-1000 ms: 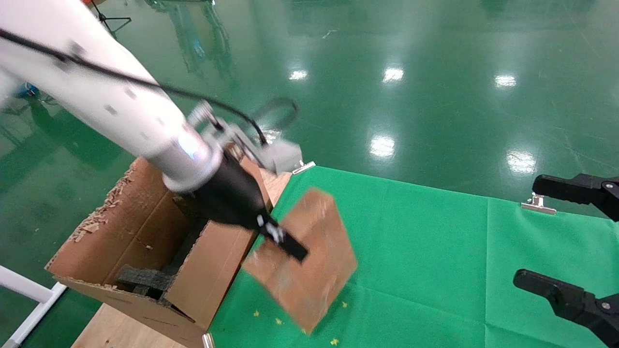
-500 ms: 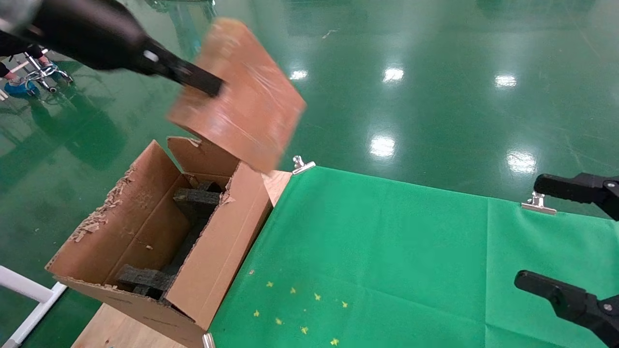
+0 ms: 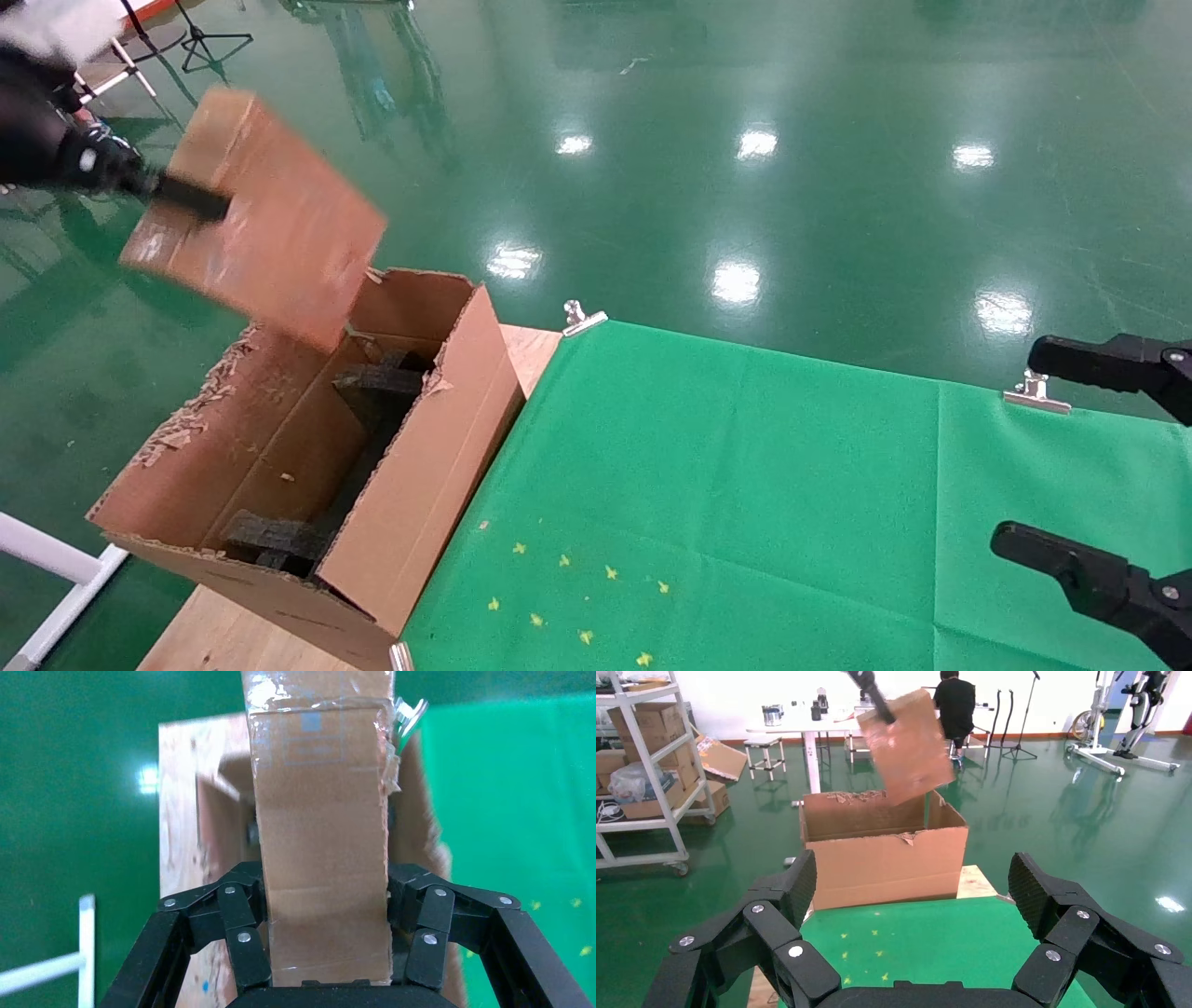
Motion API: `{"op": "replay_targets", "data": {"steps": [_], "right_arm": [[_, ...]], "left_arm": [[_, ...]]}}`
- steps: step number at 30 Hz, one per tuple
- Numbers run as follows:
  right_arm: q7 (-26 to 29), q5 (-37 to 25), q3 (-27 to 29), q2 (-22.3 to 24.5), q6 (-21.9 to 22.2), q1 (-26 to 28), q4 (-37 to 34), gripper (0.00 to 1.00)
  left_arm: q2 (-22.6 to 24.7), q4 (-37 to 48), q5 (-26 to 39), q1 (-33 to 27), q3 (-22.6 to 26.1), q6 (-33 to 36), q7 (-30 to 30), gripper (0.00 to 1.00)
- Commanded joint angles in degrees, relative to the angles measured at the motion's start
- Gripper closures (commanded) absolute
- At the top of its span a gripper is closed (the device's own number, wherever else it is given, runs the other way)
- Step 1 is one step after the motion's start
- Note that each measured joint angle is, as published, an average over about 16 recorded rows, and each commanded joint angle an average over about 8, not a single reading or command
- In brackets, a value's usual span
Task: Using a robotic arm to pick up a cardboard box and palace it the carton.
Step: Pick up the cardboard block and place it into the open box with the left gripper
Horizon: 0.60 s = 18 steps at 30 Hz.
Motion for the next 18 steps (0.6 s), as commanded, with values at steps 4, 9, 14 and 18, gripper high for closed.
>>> {"op": "replay_targets", "data": {"steps": [4, 9, 14, 18], "right_arm": [[0.0, 0.0, 0.0, 0.0, 0.0, 0.0, 0.0, 0.00], [0.0, 0.0, 0.0, 0.0, 0.0, 0.0, 0.0, 0.00], [0.0, 0.0, 0.0, 0.0, 0.0, 0.0, 0.0, 0.00], [0.0, 0.0, 0.0, 0.0, 0.0, 0.0, 0.0, 0.00]], "left_arm": [[-1.3, 7.1, 0.2, 2.2, 0.6, -1.6, 6.9, 1.00], [-1.3, 13.9, 0.4, 4.6, 1.1, -3.3, 12.8, 1.00], [-0.9, 19.9, 0.4, 7.0, 1.4, -5.5, 17.5, 1.00], [-0.3, 24.0, -0.2, 8.9, 1.1, -7.4, 20.1, 1.00]]}}
